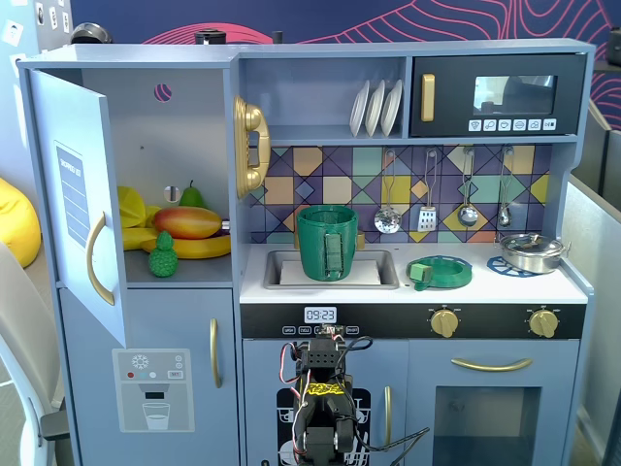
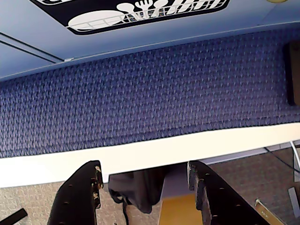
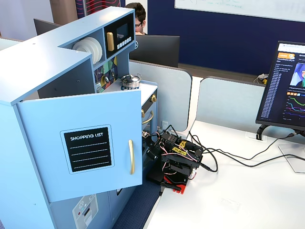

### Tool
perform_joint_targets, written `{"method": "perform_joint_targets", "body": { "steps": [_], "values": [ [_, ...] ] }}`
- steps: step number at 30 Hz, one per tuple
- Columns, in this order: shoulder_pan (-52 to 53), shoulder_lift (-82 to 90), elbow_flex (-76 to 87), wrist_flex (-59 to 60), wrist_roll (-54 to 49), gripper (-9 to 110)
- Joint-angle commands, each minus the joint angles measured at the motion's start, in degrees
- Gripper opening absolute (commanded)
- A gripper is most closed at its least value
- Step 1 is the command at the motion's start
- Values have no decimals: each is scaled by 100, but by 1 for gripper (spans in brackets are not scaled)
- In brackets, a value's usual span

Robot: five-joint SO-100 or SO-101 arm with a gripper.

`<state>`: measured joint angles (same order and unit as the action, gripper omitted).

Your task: Pick up the green pineapple from the left cabinet and place it in the green recipient

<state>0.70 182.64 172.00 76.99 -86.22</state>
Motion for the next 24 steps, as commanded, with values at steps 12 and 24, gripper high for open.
{"method": "perform_joint_targets", "body": {
  "steps": [12, 24],
  "values": [
    [62, -44, -18, 1063, -26, 0],
    [-2839, -976, -2241, -3287, 26, 0]
  ]
}}
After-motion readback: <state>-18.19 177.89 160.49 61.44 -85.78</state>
